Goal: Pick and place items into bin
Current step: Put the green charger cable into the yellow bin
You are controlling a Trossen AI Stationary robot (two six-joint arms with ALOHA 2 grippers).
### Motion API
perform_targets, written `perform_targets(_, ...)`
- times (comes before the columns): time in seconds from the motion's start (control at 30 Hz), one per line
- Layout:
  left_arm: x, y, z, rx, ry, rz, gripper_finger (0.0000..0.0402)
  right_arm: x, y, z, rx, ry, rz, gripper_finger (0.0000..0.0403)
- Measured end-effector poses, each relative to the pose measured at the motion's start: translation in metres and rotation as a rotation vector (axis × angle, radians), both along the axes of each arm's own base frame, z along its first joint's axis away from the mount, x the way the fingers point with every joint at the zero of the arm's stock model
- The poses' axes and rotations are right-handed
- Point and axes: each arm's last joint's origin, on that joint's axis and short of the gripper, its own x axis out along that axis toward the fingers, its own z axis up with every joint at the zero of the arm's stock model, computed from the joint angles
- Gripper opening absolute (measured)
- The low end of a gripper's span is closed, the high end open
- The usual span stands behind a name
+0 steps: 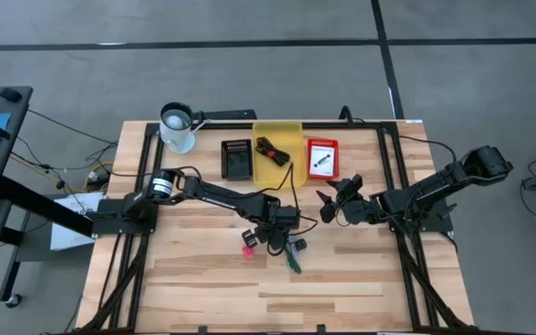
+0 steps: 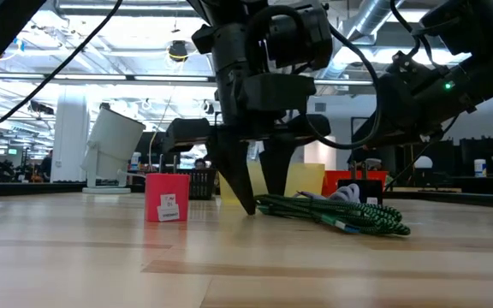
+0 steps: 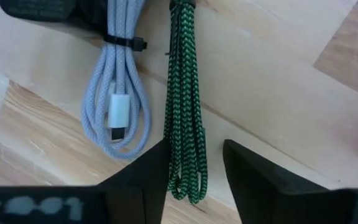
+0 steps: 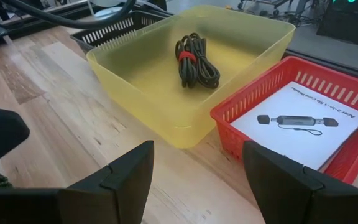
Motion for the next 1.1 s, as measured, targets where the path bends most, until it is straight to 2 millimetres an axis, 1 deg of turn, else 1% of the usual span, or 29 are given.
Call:
perform_targets(0.13,-0.001,0.000,0.000,0.011,0.007,0.006,0.0109,0.000,0.000,0.000,0.000,0.000,0.000,0.0240)
perform_targets(0.33,-0.001,0.001,0.005,0.052,0.037,0.039,0.0027,0.000,0.000,0.000,0.000,0.000,0.000,0.0240)
perform_targets(0.4,-0.001,0.002,0.007,0.067,0.045,0.046,0.0011,0.000,0.000,0.000,0.000,0.000,0.000,0.0240)
perform_targets(0.57,-0.005,0.000,0.013,0.080,0.091,0.045,0.0014,0.000,0.000,0.000,0.000,0.000,0.000,0.0240)
perform_targets(0.63,-0.007,-0.003,0.015,0.093,0.115,0.038,0.0009,0.000,0.000,0.000,0.000,0.000,0.000,0.0240)
perform_targets(0.73,-0.009,-0.008,0.021,0.138,0.140,0.025,0.0006,0.000,0.000,0.000,0.000,0.000,0.000,0.0240)
perform_targets(0.8,-0.011,-0.011,0.027,0.201,0.162,0.011,0.0006,0.000,0.000,0.000,0.000,0.000,0.000,0.0240)
perform_targets(0.97,-0.015,-0.010,0.048,0.317,0.217,0.008,0.0002,0.000,0.000,0.000,0.007,0.002,0.009,0.0240)
perform_targets(1.1,-0.014,0.000,0.074,0.342,0.228,0.056,0.0001,0.000,0.000,0.000,0.012,0.001,0.013,0.0240)
